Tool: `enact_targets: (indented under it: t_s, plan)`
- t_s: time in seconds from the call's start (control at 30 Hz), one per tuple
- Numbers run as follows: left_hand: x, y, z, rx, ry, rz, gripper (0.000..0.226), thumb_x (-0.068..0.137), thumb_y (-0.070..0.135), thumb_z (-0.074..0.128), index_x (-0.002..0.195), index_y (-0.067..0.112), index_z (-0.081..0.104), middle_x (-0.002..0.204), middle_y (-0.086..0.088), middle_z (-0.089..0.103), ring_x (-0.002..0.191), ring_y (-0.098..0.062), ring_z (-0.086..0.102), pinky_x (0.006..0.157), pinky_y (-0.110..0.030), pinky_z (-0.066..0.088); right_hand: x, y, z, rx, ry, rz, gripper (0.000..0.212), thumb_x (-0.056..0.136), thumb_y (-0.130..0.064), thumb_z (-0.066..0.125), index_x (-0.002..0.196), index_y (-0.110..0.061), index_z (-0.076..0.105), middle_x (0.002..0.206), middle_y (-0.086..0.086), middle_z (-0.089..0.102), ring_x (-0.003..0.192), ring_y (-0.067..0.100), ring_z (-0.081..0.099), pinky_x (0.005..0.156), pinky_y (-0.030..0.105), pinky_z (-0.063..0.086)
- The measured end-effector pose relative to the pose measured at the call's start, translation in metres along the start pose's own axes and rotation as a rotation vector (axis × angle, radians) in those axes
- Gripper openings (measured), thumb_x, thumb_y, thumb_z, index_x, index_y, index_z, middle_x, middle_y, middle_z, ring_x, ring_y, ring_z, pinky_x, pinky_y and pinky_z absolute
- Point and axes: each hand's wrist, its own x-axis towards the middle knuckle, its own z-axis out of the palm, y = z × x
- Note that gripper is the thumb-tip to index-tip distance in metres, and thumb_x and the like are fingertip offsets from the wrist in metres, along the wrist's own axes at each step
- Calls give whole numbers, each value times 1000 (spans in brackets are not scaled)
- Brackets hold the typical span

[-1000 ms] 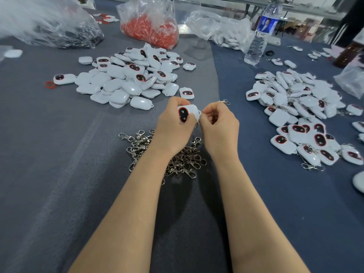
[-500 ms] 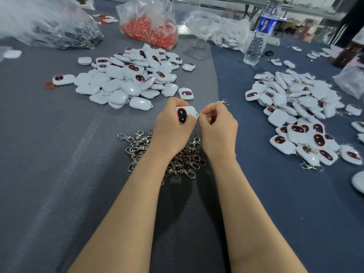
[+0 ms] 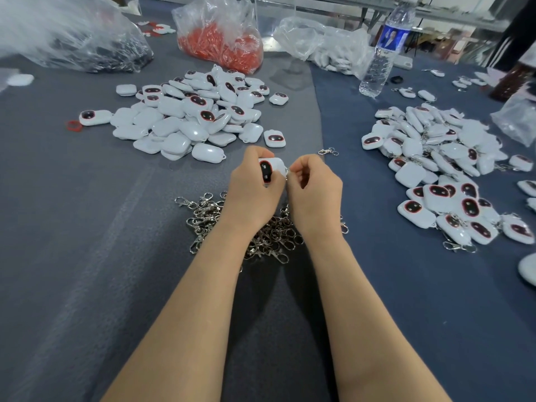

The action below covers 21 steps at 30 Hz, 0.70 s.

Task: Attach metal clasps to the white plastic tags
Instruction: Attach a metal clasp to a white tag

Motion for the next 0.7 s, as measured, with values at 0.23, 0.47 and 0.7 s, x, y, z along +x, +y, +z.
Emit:
enact_targets:
  t_s: [0.23, 0.47, 0.7]
  plan:
    - [-1, -4, -2, 74, -18, 65, 19, 89, 9, 53, 106, 18, 49, 79, 12, 47, 67, 3, 48, 56, 1, 34, 2, -2, 2, -136, -101, -31, 14, 86, -2, 49, 80, -14, 49, 80, 2, 54, 78, 22, 49, 68, 37, 41]
    - [9, 5, -6, -784, -31, -459, 13, 89, 4, 48, 93, 8, 60, 69, 1, 56, 48, -3, 48, 50, -18, 44, 2, -8, -3, 183, -30, -12, 12, 89, -9, 60, 94, -20, 60, 94, -4, 62, 89, 8, 56, 80, 17, 43]
    - [8, 5, -17, -1251, -304, -722, 15, 91, 9, 45, 93, 1, 59, 73, -5, 58, 45, -2, 45, 46, -12, 41, 1, -13, -3, 355, 42, 4, 13, 90, -9, 61, 88, -22, 62, 78, -14, 62, 72, -6, 58, 68, 7, 44]
